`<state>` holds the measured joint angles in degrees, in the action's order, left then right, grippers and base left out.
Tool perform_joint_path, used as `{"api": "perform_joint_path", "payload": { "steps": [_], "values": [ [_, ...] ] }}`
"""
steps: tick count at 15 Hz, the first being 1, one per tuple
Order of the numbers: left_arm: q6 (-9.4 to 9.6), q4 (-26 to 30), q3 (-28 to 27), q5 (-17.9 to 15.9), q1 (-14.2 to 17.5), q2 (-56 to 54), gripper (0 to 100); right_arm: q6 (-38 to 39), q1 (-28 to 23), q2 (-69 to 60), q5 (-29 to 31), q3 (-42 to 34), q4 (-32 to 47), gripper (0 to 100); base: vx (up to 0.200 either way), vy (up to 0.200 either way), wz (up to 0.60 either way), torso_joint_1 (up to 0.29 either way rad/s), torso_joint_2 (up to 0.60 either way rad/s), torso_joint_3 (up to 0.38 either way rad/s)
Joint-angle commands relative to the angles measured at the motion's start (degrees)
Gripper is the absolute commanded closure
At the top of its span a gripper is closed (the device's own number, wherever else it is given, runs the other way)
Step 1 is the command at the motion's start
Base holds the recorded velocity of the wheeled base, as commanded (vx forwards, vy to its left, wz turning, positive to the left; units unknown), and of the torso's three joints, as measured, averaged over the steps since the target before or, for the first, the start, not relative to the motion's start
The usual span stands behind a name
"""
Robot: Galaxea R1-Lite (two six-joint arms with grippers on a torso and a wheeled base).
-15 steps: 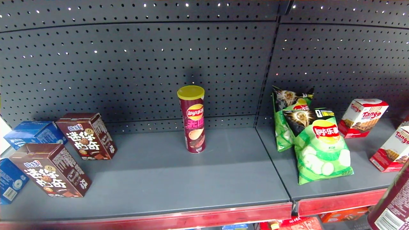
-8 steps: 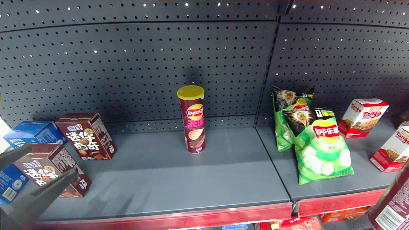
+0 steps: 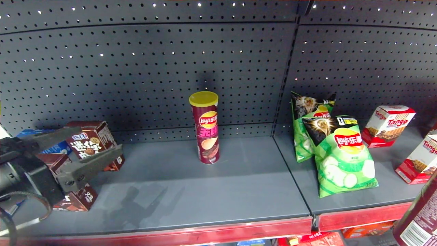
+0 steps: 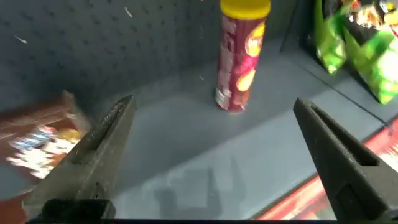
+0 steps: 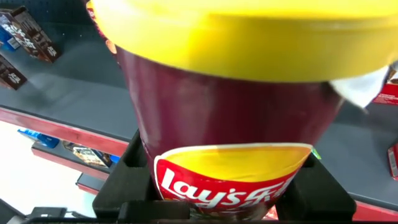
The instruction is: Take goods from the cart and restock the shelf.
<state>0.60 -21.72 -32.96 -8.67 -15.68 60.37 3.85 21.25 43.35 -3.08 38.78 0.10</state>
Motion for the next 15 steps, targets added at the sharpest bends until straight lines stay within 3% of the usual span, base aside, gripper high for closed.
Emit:
{"api": "perform_joint_path", "payload": {
  "steps": [1,5,7,8,10,13,15],
  "values": [
    [-0.42,3.3,-3.2,-0.1,-1.4,4.7,0,0.0,0.0,0.1,0.0,0.5,0.0,100,0.000,0.000,0.00,0.000,0.00,0.000],
    [-0.33,2.7,-3.1,0.0,-6.5,8.0,0,-0.1,0.1,0.0,-0.1,0.2,0.1,100,0.000,0.000,0.00,0.000,0.00,0.000],
    [-0.51,-0.5,-2.5,0.1,-6.6,8.7,0,-0.1,0.1,0.0,-0.1,0.2,0.1,100,0.000,0.000,0.00,0.000,0.00,0.000],
    [-1.56,0.3,-3.1,-0.3,-6.6,8.5,0,-0.1,0.1,0.1,-0.1,0.0,0.1,100,0.000,0.000,0.00,0.000,0.00,0.000],
    [-1.56,4.6,-4.0,-0.5,-6.7,9.0,0,-0.2,0.1,0.2,-0.1,0.1,0.1,100,0.000,0.000,0.00,0.000,0.00,0.000],
    [-1.48,4.1,-6.1,-0.6,-6.6,12.0,0,-0.2,0.1,0.3,-0.1,0.5,0.1,100,0.000,0.000,0.00,0.000,0.00,0.000],
    [-1.74,2.8,-6.9,-2.3,-6.1,14.5,0,-0.2,0.1,0.3,-0.1,0.3,0.1,100,0.000,0.000,0.00,0.000,0.00,0.000]
  ]
}}
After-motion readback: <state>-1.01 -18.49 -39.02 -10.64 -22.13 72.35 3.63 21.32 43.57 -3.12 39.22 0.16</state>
